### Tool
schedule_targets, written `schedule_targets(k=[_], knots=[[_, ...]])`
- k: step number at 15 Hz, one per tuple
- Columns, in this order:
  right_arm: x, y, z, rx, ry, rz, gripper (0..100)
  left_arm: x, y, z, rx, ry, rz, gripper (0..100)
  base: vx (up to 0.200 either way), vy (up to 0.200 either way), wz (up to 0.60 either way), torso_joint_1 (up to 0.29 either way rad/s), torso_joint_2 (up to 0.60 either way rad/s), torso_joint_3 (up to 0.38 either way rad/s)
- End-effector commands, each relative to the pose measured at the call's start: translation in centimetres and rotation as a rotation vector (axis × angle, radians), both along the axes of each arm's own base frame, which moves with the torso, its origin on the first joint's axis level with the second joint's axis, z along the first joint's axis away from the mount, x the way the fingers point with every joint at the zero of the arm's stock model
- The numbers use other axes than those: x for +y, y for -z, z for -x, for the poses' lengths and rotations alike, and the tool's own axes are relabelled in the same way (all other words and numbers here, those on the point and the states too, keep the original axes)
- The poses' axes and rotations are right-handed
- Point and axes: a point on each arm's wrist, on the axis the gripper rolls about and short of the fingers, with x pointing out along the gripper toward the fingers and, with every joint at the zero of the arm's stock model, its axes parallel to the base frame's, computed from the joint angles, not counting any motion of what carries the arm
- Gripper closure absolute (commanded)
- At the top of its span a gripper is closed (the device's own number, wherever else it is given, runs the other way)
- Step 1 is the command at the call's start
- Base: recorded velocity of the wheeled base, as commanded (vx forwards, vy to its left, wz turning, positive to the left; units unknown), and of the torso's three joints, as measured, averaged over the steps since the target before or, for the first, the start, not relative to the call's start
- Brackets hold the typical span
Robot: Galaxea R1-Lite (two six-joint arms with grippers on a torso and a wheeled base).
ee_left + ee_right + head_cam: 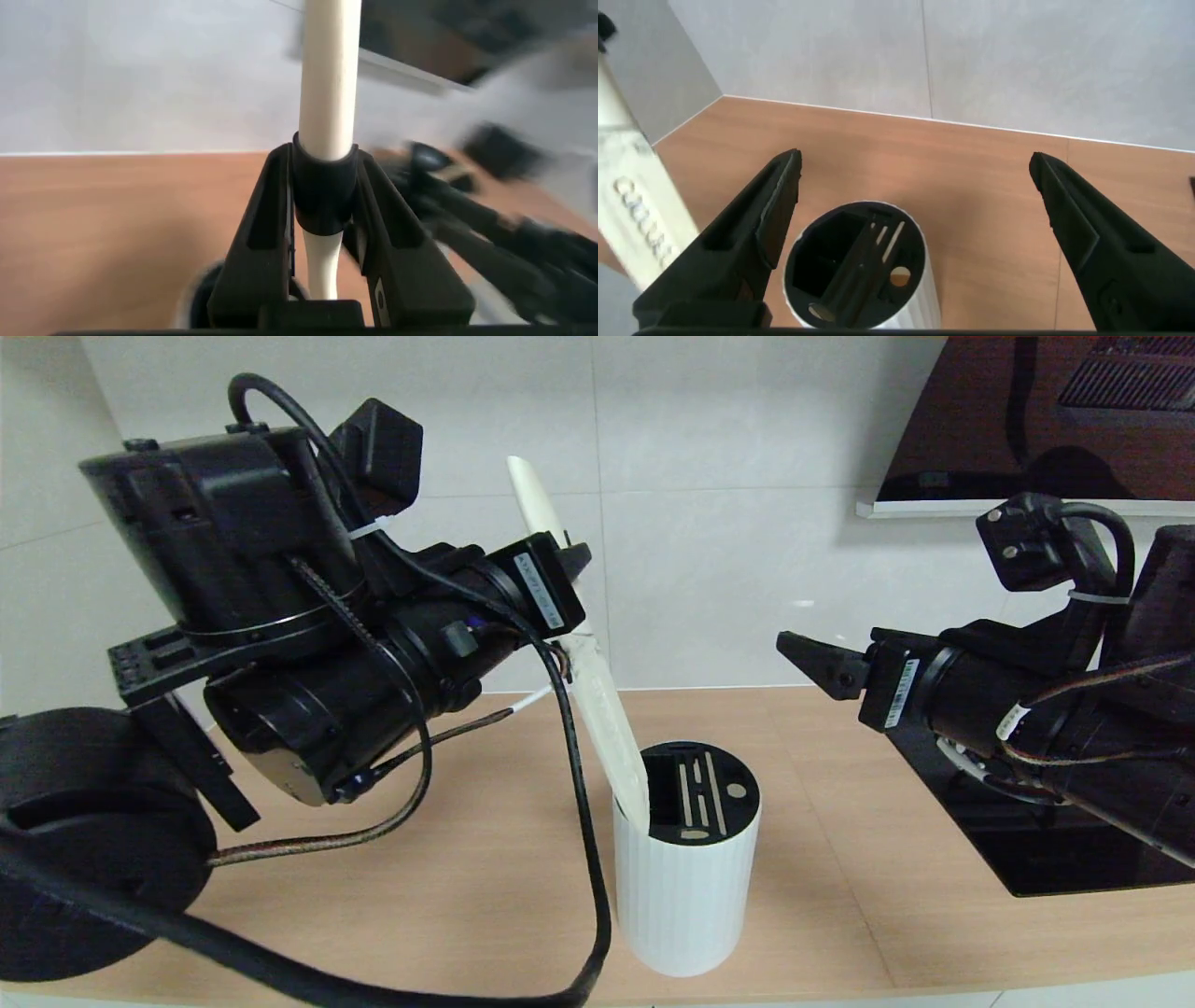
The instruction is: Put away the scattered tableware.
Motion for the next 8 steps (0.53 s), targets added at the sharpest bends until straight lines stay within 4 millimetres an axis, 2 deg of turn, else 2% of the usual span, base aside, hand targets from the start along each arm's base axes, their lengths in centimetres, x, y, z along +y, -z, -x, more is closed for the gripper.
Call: schedule_targets(k=[1,3,6,8], knots=[[0.1,0.3,-0.1,0.009,0.000,0.007,0,-1.6,0.5,0.6,-0.015,-0.006,-0.048,100,0.000,0.000,0.00,0.000,0.00,0.000],[0.1,0.4,-0.1,0.012,0.000,0.009,0,-3.1,0.8,1.3,-0.077,-0.071,-0.069,100,0.000,0.000,0.00,0.000,0.00,0.000],[0.1,0.4,-0.1,0.012,0.000,0.009,0,-5.1,3.2,-0.5,-0.152,-0.253,-0.151,100,0.000,0.000,0.00,0.000,0.00,0.000],[0.1,0.5,-0.1,0.013,0.000,0.010,0,-6.7,4.9,-0.6,-0.206,-0.259,-0.152,100,0.000,0.000,0.00,0.000,0.00,0.000]])
